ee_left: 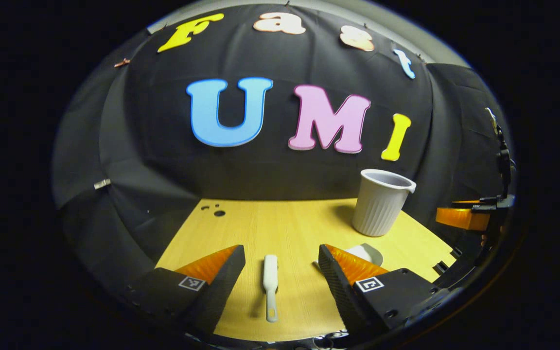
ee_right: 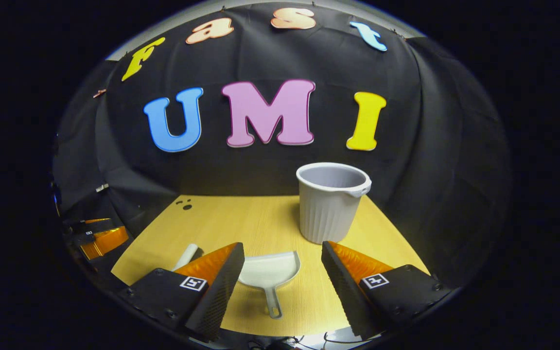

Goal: Pick up the small broom and dustpan from the desktop, sweep the trash into the dustpan with the broom, and then empty the trash into the garbage bin.

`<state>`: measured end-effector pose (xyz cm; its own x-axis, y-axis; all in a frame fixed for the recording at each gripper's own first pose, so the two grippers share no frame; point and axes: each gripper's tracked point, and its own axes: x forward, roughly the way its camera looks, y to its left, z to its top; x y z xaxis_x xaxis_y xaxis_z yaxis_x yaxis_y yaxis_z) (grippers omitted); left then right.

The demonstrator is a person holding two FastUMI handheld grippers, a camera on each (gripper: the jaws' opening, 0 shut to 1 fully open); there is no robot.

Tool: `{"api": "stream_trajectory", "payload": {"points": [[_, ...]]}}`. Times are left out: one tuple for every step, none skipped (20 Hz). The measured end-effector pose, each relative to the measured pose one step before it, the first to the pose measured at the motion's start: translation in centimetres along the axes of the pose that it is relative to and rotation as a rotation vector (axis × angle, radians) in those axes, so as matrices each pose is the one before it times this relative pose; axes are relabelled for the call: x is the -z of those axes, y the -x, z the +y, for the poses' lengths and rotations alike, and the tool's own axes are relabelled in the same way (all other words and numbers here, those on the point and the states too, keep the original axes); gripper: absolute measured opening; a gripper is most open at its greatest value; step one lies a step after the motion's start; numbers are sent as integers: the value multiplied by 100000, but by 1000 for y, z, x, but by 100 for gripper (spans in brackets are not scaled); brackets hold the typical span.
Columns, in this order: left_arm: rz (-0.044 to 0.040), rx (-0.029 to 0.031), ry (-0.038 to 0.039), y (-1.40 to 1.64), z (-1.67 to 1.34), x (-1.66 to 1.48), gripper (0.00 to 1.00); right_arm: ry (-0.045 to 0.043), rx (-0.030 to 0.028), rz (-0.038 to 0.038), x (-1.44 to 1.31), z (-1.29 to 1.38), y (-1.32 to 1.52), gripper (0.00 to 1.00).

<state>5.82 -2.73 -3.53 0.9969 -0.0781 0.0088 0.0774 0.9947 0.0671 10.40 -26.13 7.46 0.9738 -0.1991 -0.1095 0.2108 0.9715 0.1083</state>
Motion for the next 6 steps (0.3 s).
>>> {"api": "stream_trajectory", "payload": {"points": [[-2489, 514, 80, 501, -446, -618, 96, 47, 103, -2609, -668, -100, 772, 99], [-2728, 1376, 149, 459, -895, -528, 96, 470, 451, -2152, -423, -162, 804, 99], [-2617, 1240, -75, 399, -760, -694, 96, 900, 425, -1841, -201, -107, 428, 99], [-2177, 887, -455, 284, -551, -453, 96, 1224, 333, -1735, -175, 8, 367, 99], [-1954, 148, -820, 344, -464, -369, 96, 1209, -47, -1512, -244, -293, 257, 99], [-1684, -641, -1094, 164, -224, -250, 96, 727, -369, -1734, -348, -350, 266, 99]]}}
